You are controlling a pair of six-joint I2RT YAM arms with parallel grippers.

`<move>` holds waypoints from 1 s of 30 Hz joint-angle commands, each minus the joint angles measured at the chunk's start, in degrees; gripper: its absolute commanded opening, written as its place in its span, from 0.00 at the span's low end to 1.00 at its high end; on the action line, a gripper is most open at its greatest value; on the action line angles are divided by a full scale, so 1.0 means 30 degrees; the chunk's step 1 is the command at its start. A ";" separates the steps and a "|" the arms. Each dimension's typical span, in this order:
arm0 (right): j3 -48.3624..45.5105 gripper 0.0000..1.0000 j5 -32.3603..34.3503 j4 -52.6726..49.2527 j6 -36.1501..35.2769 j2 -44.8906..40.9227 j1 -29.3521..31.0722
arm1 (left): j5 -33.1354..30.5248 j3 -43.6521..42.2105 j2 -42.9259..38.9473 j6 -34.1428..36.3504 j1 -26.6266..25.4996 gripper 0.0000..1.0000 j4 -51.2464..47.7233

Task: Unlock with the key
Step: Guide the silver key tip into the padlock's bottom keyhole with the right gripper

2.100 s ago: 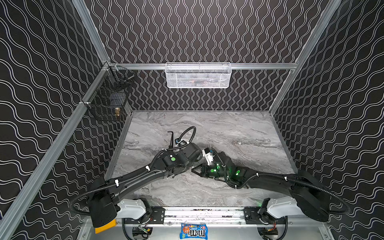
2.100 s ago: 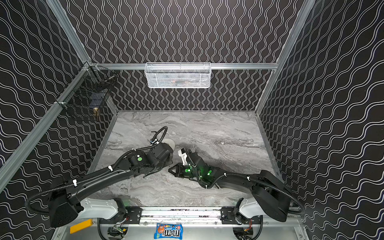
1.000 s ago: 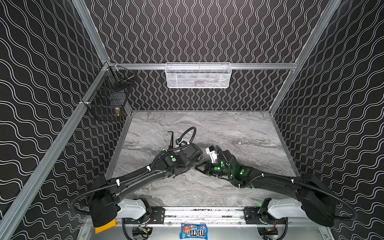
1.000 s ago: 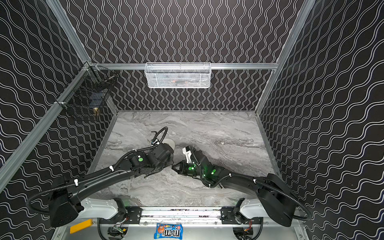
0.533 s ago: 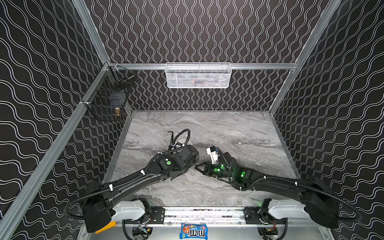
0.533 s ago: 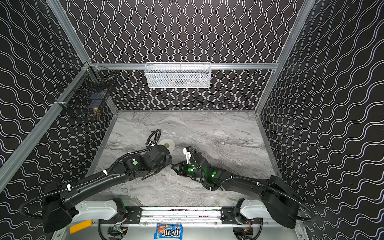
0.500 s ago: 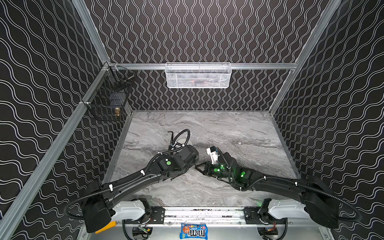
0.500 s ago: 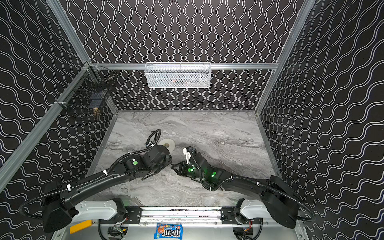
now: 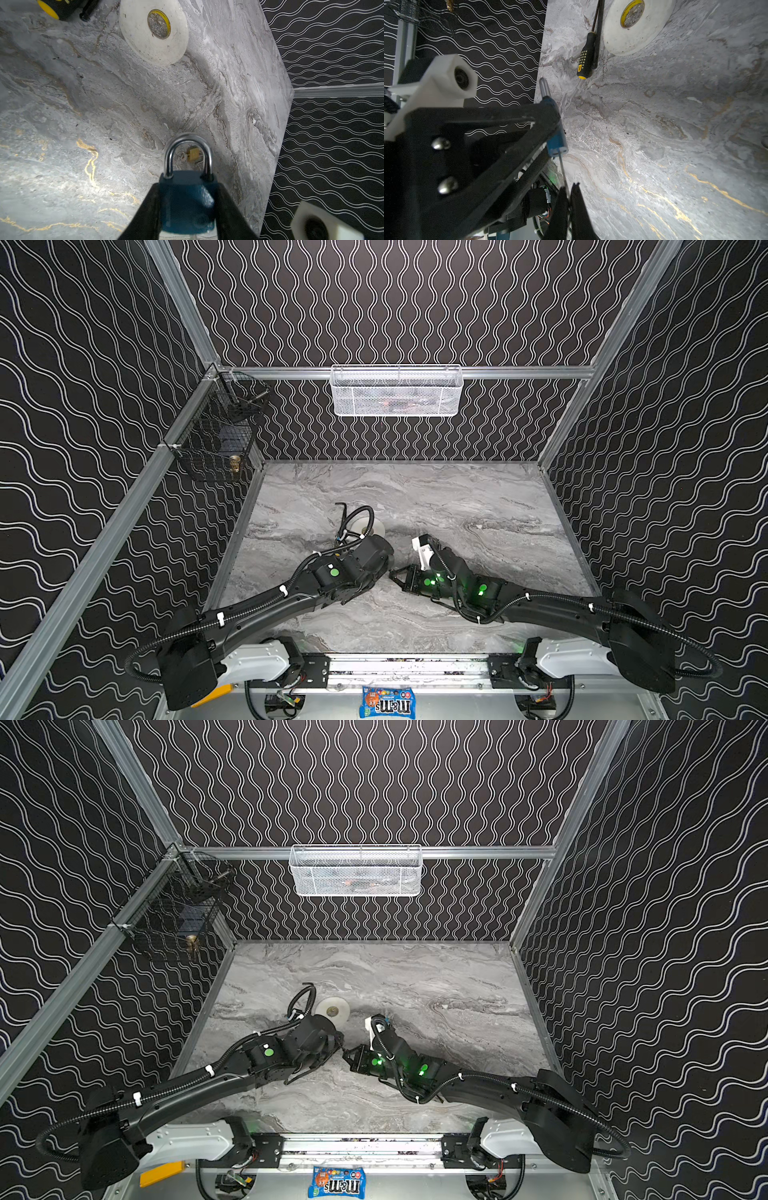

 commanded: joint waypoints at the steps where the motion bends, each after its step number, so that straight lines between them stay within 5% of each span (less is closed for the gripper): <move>1: 0.0393 0.00 0.1377 0.1572 -0.0492 0.0040 0.0012 | 0.1308 -0.0068 -0.0198 -0.0773 -0.0092 0.00 0.0634; 20: 0.0882 0.00 0.1687 0.1299 -0.3235 -0.0090 0.0007 | 0.0359 0.0484 -0.0692 0.0442 -0.0327 0.00 0.0082; 30: 0.0488 0.28 0.1199 0.0327 -0.4843 -0.1820 0.0001 | -0.1092 0.1750 -0.0740 0.2038 -0.0327 0.00 -0.1025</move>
